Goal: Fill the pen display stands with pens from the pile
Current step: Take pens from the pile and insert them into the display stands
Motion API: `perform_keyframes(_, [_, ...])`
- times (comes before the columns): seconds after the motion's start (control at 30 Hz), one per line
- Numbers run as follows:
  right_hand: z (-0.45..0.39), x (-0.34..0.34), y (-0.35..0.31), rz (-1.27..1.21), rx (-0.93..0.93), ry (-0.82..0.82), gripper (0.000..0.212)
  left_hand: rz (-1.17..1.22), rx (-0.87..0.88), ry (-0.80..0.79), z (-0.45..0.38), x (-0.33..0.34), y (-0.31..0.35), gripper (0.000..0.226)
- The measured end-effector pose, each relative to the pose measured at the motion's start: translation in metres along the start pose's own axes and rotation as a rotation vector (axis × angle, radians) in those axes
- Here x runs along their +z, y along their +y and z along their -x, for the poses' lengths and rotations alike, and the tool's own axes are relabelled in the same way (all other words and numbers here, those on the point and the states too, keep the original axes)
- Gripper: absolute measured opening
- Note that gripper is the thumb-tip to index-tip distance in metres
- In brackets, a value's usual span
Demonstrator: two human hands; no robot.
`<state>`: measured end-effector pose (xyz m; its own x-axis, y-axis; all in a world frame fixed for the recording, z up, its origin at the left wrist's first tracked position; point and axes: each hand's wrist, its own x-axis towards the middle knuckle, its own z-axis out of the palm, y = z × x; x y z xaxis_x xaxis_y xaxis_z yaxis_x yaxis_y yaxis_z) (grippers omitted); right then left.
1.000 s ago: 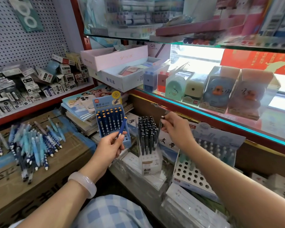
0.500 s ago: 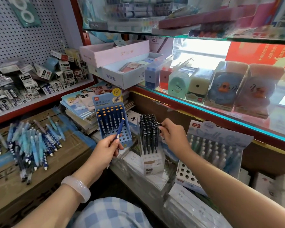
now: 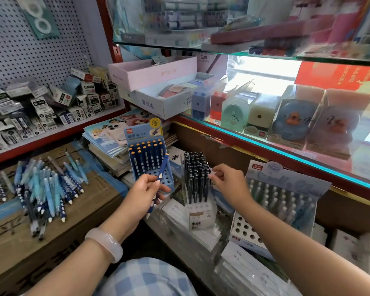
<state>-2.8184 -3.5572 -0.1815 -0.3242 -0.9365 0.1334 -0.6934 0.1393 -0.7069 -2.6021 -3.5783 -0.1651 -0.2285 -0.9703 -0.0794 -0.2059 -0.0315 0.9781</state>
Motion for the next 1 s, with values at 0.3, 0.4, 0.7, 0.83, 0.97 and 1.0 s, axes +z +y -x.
perform_keyframes(0.3, [-0.001, -0.002, -0.085, -0.429, -0.055, -0.236, 0.018, -0.013, 0.031, -0.073, 0.007, -0.003, 0.012, 0.013])
perform_keyframes(0.4, [-0.002, 0.011, -0.099, -0.445, -0.054, -0.267, 0.020, -0.006, 0.047, -0.072, 0.009, -0.011, 0.011, 0.013])
perform_keyframes(0.7, [-0.020, 0.039, -0.117, -0.444, -0.099, -0.213, 0.018, -0.171, 0.056, -0.053, -0.004, -0.055, 0.000, 0.010])
perform_keyframes(0.83, [-0.043, 0.044, -0.118, -0.365, -0.142, -0.084, 0.007, -0.332, 0.001, 0.025, -0.012, -0.101, -0.005, 0.036])
perform_keyframes(0.97, [-0.065, 0.065, -0.117, -0.217, -0.170, -0.015, 0.009, -0.597, -0.076, -0.002, -0.020, -0.143, -0.022, 0.053])
perform_keyframes(1.0, [-0.069, 0.072, -0.117, -0.182, -0.180, -0.015, 0.011, -0.651, -0.086, -0.008, -0.021, -0.149, -0.026, 0.055])
